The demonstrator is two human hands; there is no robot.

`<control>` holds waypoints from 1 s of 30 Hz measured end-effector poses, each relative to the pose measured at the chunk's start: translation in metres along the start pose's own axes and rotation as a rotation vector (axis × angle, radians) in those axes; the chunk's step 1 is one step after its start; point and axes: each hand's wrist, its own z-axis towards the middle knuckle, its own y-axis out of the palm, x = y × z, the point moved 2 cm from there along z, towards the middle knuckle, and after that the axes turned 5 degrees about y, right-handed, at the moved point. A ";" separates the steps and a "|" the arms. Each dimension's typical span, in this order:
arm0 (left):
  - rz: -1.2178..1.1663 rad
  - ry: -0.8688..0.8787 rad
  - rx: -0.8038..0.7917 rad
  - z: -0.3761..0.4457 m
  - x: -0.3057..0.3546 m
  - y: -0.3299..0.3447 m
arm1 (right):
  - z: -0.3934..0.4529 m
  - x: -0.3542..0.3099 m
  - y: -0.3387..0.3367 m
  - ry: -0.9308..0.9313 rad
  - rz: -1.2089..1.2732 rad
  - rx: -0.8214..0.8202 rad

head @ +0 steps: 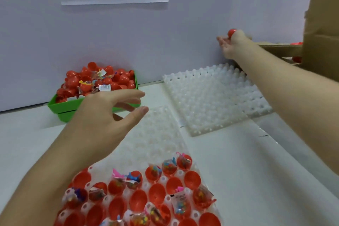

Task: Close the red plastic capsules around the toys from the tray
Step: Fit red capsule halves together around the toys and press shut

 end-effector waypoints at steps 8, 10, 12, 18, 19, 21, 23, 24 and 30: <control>-0.041 -0.080 0.000 0.000 -0.008 -0.001 | -0.008 0.045 0.005 0.118 0.041 -0.122; -0.020 -0.086 -0.033 -0.001 -0.008 -0.002 | -0.033 0.072 0.012 0.078 -0.200 -0.206; 0.016 -0.108 -0.085 -0.002 -0.012 -0.003 | -0.063 0.093 0.011 0.006 -0.481 -0.415; 0.131 -0.233 -0.093 -0.016 -0.041 -0.021 | -0.146 0.126 0.018 -0.285 -1.060 -0.982; 0.154 -0.257 -0.073 -0.021 -0.048 -0.026 | -0.159 0.129 0.020 -0.323 -1.113 -1.044; 0.163 -0.301 0.018 -0.034 -0.062 -0.037 | -0.184 0.138 0.026 -0.384 -1.176 -1.133; 0.137 -0.329 0.130 -0.047 -0.071 -0.044 | -0.206 0.147 0.033 -0.435 -1.206 -1.209; 0.119 -0.339 0.179 -0.053 -0.074 -0.044 | -0.217 0.151 0.038 -0.462 -1.226 -1.248; 0.085 -0.342 0.297 -0.069 -0.077 -0.036 | -0.266 0.180 0.066 -0.669 -1.321 -1.400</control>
